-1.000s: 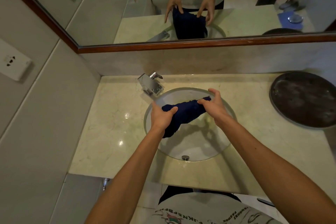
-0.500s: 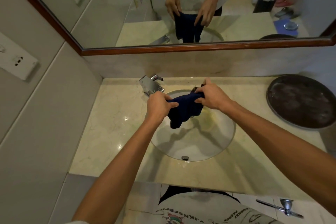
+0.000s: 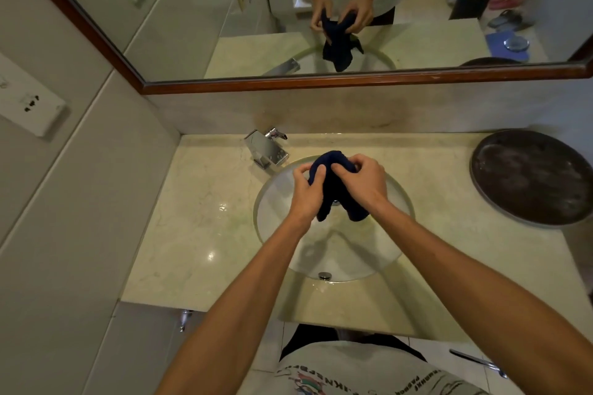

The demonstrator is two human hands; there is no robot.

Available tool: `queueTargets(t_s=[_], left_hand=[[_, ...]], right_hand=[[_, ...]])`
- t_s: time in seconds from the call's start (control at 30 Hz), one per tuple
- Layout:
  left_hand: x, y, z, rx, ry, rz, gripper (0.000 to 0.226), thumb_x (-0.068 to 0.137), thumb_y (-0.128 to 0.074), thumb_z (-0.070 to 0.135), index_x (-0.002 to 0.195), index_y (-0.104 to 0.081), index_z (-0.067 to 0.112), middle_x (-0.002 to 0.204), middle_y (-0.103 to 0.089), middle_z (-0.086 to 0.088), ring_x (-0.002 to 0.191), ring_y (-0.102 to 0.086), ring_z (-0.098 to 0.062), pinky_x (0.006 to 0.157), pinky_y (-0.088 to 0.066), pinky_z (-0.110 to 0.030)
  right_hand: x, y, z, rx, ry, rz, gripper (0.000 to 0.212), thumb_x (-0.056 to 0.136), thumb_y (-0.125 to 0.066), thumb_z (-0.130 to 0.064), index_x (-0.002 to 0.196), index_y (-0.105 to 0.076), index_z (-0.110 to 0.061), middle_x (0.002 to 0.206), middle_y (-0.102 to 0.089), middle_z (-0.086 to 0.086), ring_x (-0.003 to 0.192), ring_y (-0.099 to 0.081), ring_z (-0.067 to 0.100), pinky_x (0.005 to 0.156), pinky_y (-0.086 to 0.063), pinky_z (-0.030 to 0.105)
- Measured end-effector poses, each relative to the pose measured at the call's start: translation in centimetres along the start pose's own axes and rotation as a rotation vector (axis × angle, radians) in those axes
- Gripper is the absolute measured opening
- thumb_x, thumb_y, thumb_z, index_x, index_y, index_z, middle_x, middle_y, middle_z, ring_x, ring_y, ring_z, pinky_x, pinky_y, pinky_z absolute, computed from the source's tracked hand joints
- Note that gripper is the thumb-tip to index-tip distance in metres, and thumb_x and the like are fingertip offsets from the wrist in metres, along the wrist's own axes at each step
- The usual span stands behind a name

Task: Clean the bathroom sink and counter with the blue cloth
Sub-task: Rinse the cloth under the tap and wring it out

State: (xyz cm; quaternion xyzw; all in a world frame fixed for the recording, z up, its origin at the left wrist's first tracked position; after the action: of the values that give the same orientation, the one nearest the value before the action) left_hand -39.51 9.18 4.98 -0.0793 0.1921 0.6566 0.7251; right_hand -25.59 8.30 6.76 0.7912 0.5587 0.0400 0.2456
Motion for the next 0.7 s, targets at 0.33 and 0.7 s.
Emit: queueTargets(t_s=[0.33,0.7], left_hand=[[0.9,1.6,1.0,-0.277,0.050,-0.116,0.041,0.090,-0.077,0.033,0.122,-0.068,0.009,0.118,-0.074,-0.016,0.112,-0.070,-0.031,0.095,-0.056,-0.042],[2.4,1.3,2.9,-0.606,0.233,-0.441,0.050,0.095,-0.062,0.041,0.127,-0.067,0.003,0.134,-0.065,-0.016,0.127,-0.061,-0.028,0.110,-0.048,-0.039]], right_hand=[[0.3,5.5,0.4,0.338,0.104,-0.159,0.020,0.096,-0.066,-0.001,0.110,-0.074,-0.013,0.105,-0.076,0.010,0.091,-0.074,0.022,0.085,-0.061,0.042],[-0.9,0.2,7.2,0.840,-0.774,-0.570,0.025,0.108,-0.047,-0.020,0.087,-0.057,-0.011,0.073,-0.068,0.008,0.091,-0.059,0.030,0.071,-0.055,0.036]])
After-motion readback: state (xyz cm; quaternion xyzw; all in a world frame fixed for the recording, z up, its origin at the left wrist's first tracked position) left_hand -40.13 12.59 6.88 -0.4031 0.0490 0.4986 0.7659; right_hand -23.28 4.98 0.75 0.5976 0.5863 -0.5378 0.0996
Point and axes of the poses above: each hand's wrist, its own x-axis towards the middle knuckle, its own y-axis out of the back of the hand, z = x × y, the point moved 3 cm from there along x, towards the middle knuckle
